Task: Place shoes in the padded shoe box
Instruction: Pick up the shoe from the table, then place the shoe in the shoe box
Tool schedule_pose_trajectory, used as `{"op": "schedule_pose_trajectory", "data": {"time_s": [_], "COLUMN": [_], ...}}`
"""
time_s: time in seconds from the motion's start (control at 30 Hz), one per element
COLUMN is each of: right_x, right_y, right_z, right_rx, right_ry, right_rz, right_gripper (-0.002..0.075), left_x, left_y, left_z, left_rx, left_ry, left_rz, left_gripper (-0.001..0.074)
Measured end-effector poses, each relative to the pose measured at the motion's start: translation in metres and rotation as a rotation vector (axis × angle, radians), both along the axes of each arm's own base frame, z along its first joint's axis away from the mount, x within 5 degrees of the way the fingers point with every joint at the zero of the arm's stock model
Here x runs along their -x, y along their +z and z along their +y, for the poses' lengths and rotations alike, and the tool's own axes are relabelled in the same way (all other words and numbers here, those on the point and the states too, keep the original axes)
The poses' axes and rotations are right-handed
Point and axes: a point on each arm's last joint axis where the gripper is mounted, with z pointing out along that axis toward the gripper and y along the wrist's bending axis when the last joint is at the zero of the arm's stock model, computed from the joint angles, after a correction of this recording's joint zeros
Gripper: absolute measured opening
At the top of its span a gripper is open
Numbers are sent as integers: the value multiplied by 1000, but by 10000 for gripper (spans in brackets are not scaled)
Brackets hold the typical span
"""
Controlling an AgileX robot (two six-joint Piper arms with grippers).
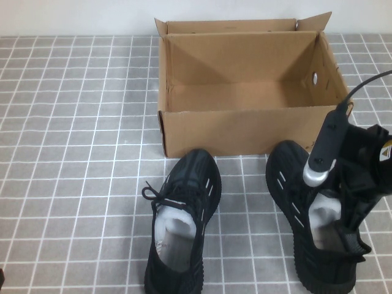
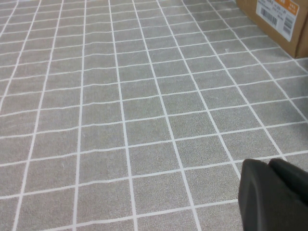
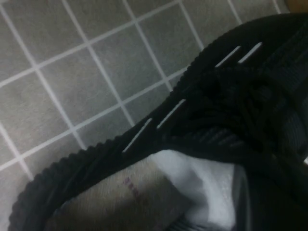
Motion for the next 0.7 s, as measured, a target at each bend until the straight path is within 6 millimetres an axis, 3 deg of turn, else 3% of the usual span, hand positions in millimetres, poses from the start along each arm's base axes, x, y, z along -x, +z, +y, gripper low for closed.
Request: {"op": "schedule_pose_trajectory", "data": {"time_s": [0.17, 0.4, 0.53, 0.7], "right_x": [2, 12, 15, 11], "right_y": [34, 108, 153, 184], "right_z": [2, 2, 1, 2], "right_rx": [-8, -14, -120, -221], "right_ry": [29, 80, -8, -85], "right_rz": [18, 38, -34, -99], "right_gripper": [-6, -6, -6, -6], "left_x": [0, 0, 0, 0], "left_y": [0, 0, 0, 0], "left_z": [0, 0, 0, 0], "left_rx": [0, 0, 0, 0], "left_ry": [0, 0, 0, 0], "left_rz": [0, 0, 0, 0], "left_gripper": [-4, -4, -4, -4]}}
